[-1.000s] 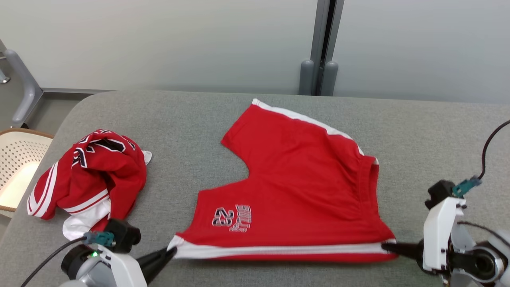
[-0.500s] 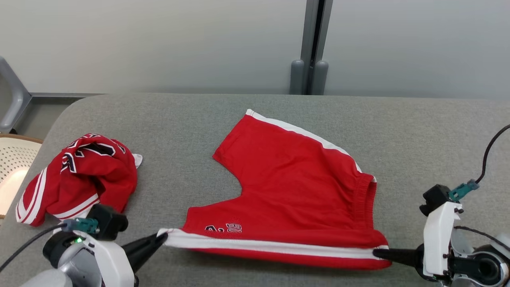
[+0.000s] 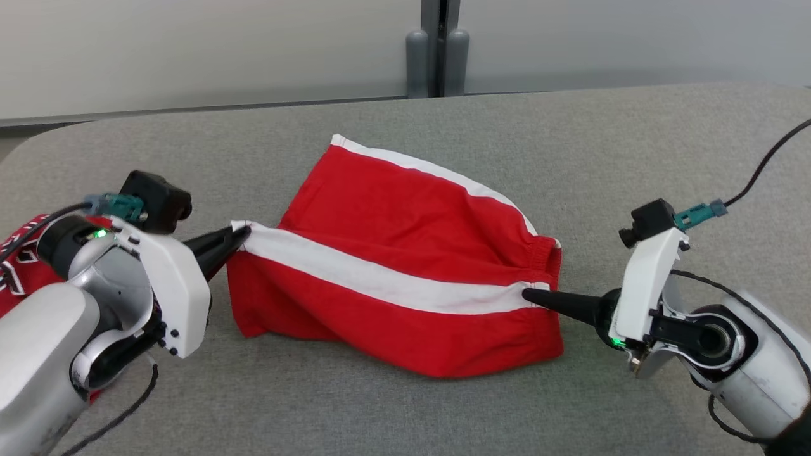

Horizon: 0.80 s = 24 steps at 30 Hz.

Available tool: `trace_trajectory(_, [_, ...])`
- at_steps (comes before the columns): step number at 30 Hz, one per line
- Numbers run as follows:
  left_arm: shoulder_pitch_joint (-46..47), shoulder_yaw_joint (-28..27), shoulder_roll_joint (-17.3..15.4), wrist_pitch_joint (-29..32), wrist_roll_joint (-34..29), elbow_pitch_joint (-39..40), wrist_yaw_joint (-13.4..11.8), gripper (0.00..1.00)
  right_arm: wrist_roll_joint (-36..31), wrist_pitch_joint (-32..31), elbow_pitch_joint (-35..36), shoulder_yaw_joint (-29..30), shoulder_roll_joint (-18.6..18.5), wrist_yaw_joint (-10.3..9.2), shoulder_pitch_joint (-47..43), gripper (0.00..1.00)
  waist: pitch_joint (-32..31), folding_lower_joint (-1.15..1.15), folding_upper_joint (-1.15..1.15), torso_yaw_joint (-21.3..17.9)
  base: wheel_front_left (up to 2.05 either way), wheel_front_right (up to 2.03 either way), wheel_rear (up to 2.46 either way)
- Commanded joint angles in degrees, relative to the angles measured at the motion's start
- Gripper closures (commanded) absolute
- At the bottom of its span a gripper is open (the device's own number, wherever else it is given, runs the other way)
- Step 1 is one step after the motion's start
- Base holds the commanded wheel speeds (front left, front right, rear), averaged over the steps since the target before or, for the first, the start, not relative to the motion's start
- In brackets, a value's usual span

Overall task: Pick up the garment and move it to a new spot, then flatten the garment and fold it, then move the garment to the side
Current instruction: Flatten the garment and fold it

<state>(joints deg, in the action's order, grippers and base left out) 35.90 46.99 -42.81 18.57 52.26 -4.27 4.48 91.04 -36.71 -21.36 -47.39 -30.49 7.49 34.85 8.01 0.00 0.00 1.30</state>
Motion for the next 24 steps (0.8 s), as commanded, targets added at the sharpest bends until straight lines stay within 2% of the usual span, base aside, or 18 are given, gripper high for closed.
trace_trajectory(1, [3.8, 0.8, 1.0, 1.8, -1.4, -2.7, 0.7, 1.0, -0.8, 1.2, -0.9, 0.2, 1.8, 0.01, 2.0, 1.0, 3.6, 0.0, 0.0, -3.1, 0.0, 0.0, 0.0])
trace_trajectory(3, [5.4, 1.2, 1.4, 2.6, -2.2, -4.1, 0.9, 1.0, -0.8, 1.5, -1.3, 0.3, 2.7, 0.0, 2.9, 1.0, 4.4, 0.0, 0.0, -3.7, 0.0, 0.0, 0.0])
trace_trajectory(9, [14.5, 3.1, 5.2, 4.1, -5.4, -12.7, 2.3, 1.0, -2.5, 3.7, -4.2, 1.0, 6.6, 0.0, 7.3, 1.0, 8.6, 0.0, 0.0, -7.1, 0.0, 0.0, 0.0])
trace_trajectory(16, [23.1, 4.7, 8.0, 3.5, -6.6, -21.4, 2.9, 1.0, -3.0, 5.5, -7.1, 2.2, 10.2, 0.01, 11.4, 1.0, 12.3, 0.0, 0.0, -10.5, 0.0, 0.0, 0.0])
trace_trajectory(24, [31.0, 7.7, 10.2, 1.9, -9.1, -30.4, 3.0, 1.0, -3.1, 8.4, -6.5, 4.0, 12.8, 0.0, 14.0, 1.0, 15.9, 0.0, 0.0, -13.1, 0.0, 0.0, 0.0])
